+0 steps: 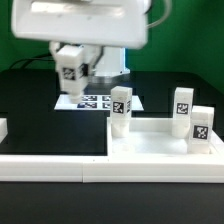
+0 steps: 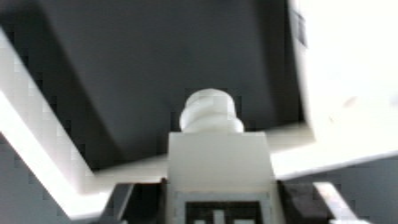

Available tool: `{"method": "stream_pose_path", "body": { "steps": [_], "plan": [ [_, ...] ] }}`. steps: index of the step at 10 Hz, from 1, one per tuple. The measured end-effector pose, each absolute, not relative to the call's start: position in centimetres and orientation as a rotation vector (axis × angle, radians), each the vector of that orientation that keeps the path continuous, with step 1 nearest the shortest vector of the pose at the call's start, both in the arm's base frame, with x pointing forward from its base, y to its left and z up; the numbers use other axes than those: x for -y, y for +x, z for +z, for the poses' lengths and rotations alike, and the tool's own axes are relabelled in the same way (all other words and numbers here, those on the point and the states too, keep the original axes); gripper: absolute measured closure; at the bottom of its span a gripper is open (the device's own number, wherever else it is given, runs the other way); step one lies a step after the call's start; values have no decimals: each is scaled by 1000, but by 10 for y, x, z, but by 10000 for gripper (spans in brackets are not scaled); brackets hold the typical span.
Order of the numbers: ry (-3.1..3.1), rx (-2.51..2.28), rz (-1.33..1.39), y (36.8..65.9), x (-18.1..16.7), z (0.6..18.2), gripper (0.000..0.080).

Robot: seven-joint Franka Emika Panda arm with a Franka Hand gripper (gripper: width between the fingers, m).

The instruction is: Assemble square table

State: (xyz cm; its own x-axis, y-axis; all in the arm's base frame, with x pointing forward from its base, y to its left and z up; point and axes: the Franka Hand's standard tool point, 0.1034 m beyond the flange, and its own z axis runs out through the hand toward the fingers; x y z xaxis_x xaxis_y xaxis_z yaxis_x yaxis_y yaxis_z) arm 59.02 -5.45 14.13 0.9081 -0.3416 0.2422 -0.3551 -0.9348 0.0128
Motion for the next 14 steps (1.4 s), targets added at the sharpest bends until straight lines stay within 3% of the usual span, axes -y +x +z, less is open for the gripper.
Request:
{"method": "stream_pose_path", "body": {
  "steps": [1,3,7,10,14],
  "plan": [
    [3003,608,454,609,38,152,511],
    [2962,550,653,608,37,148,511],
    [2960,534,658,605,33,144,511],
    [2959,506,676,606,2,117,511],
    [2948,473,652,610,-4,99,511]
  ]
}}
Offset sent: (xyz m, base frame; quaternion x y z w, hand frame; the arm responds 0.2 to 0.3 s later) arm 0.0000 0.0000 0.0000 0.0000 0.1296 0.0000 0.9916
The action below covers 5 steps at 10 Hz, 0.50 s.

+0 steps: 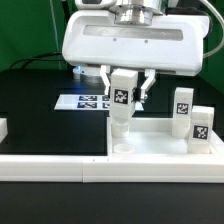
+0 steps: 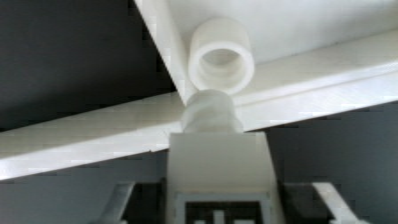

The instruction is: Assemble square table

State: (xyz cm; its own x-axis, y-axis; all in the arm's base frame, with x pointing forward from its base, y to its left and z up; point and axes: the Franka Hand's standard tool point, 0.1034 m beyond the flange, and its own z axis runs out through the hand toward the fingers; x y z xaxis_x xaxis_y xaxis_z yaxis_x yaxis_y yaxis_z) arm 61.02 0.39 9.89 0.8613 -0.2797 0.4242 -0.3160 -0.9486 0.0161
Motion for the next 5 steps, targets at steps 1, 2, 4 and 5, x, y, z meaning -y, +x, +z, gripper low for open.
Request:
{"method": "stream_pose_path", "body": {
  "steps": [1,2,4,5],
  "plan": [
    [2946,468,645,610,-4,95,511],
    [2945,464,639,609,-4,92,511],
    [2941,458,627,607,-3,85,511],
    [2940,454,623,607,-4,83,511]
  ]
}}
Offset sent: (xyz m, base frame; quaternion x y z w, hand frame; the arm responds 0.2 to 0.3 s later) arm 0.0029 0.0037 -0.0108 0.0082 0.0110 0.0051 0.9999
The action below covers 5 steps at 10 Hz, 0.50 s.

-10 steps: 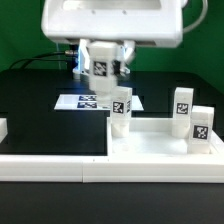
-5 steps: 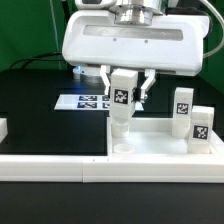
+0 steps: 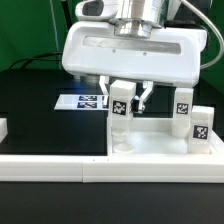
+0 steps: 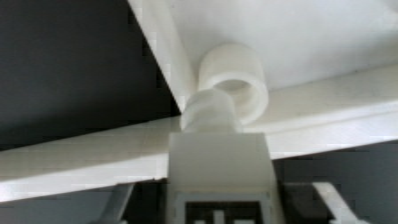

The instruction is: Assemble square table

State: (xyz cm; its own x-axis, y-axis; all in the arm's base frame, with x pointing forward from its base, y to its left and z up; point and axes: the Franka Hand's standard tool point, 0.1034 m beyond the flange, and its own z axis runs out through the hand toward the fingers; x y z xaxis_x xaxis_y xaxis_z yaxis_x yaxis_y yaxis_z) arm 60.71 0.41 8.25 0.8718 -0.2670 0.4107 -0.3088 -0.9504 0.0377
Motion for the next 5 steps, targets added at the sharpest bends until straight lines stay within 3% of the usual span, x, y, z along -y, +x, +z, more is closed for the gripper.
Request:
{"method": "stream_pose_path", "body": {
  "steps": [5],
  "plan": [
    [2937,429,631,608,-8,76,511]
  ]
}}
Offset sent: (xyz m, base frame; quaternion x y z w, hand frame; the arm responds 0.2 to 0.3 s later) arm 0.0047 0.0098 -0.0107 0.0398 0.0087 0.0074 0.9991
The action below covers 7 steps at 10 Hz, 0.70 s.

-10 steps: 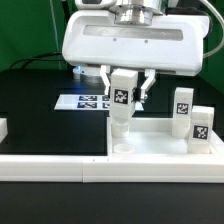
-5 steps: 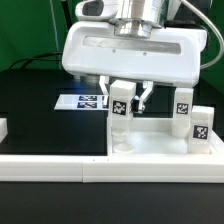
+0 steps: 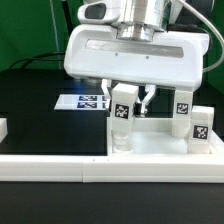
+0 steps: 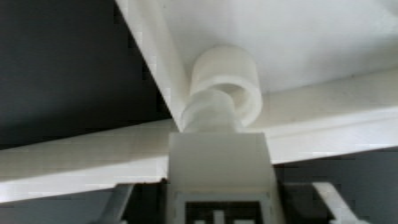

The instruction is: Assemble square table

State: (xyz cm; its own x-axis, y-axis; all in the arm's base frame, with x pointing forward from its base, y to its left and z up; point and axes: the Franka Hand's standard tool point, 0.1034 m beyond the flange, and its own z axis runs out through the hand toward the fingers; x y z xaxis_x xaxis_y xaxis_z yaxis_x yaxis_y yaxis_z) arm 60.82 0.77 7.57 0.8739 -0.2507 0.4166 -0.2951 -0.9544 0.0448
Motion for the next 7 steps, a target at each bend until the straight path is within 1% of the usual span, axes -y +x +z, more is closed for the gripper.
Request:
{"method": "stream_pose_path", "body": {
  "steps": [4,6,7],
  "plan": [
    [2933,416,645,613,-10,73,511],
    [2922,398,642,613,-10,61,511],
    [2916,395,668,616,-11,61,511]
  ]
}}
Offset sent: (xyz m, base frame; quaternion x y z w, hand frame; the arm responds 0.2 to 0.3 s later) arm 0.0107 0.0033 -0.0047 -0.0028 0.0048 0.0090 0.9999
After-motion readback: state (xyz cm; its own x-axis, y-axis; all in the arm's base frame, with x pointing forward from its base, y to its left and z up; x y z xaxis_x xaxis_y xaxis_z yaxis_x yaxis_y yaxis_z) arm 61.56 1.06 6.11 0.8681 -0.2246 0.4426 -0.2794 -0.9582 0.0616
